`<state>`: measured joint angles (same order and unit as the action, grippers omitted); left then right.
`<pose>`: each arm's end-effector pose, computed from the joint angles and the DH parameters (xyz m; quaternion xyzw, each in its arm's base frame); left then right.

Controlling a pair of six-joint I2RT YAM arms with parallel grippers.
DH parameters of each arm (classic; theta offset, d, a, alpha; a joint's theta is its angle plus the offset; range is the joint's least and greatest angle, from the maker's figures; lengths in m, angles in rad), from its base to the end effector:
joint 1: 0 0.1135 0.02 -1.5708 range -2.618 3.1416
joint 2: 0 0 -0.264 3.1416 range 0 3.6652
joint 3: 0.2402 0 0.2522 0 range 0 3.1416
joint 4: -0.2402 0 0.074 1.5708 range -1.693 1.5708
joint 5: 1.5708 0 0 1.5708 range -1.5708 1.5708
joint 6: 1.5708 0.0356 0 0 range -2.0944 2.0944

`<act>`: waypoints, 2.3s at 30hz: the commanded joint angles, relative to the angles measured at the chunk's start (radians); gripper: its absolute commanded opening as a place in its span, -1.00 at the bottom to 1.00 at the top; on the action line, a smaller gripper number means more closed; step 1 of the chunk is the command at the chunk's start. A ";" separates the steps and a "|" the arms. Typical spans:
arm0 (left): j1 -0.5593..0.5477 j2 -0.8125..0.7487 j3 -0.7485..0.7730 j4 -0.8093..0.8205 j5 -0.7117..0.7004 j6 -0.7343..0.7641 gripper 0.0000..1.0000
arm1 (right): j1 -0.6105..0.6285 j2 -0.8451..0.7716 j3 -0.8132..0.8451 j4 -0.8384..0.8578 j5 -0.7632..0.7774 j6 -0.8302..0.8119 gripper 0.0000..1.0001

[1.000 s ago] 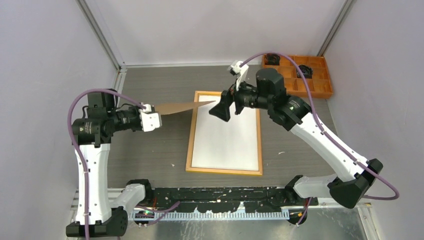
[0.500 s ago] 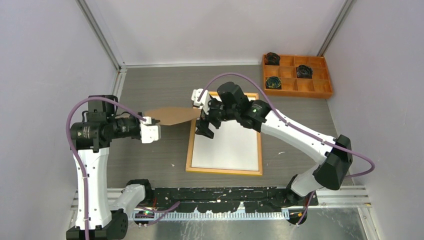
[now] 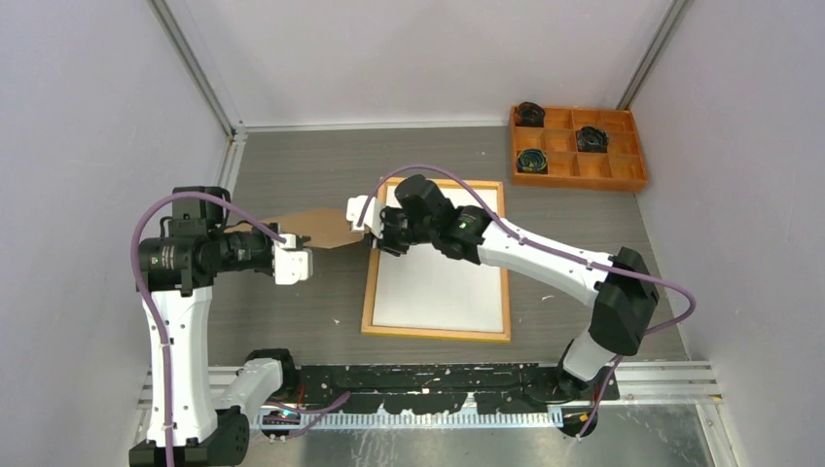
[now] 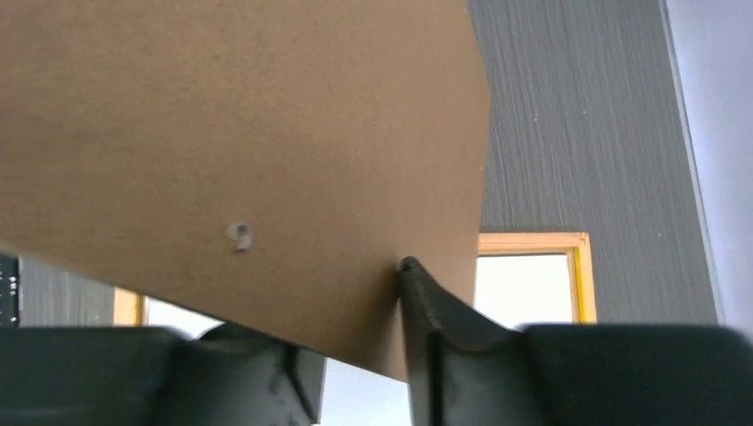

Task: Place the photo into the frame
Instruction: Turn over the photo frame item at the center of the board, then place the photo frame item in the photo frame.

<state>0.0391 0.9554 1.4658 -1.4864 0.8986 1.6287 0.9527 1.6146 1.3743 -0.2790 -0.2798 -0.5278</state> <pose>0.1069 -0.0237 0.4214 0.7038 0.5124 -0.0836 0.4849 0.2109 0.3135 0.3235 -0.6293 0.5852 0.2227 0.4604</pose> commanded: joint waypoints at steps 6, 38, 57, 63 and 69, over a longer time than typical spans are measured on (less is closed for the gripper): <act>-0.003 -0.069 -0.067 0.234 0.020 -0.198 0.04 | 0.020 0.001 0.013 0.226 0.144 0.054 -0.97; 0.061 0.179 0.214 0.649 -0.440 -1.401 1.00 | -0.447 0.068 0.209 0.262 -0.421 1.299 -0.99; 0.073 0.334 -0.138 0.678 -0.376 -1.190 0.89 | -0.704 -0.373 -0.194 -0.174 -0.718 1.185 -0.99; -0.003 0.400 -0.209 0.724 -0.442 -1.131 0.89 | -0.730 -0.369 -0.271 -0.209 -0.742 1.192 -0.98; -0.085 0.486 -0.220 0.748 -0.419 -1.185 0.90 | -0.749 -0.373 -0.272 -0.350 -0.628 1.162 -0.99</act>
<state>0.0162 1.4006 1.2495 -0.7914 0.4541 0.4576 0.2199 1.2709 1.0550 -0.5526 -0.9363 0.6697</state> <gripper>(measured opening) 0.949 0.048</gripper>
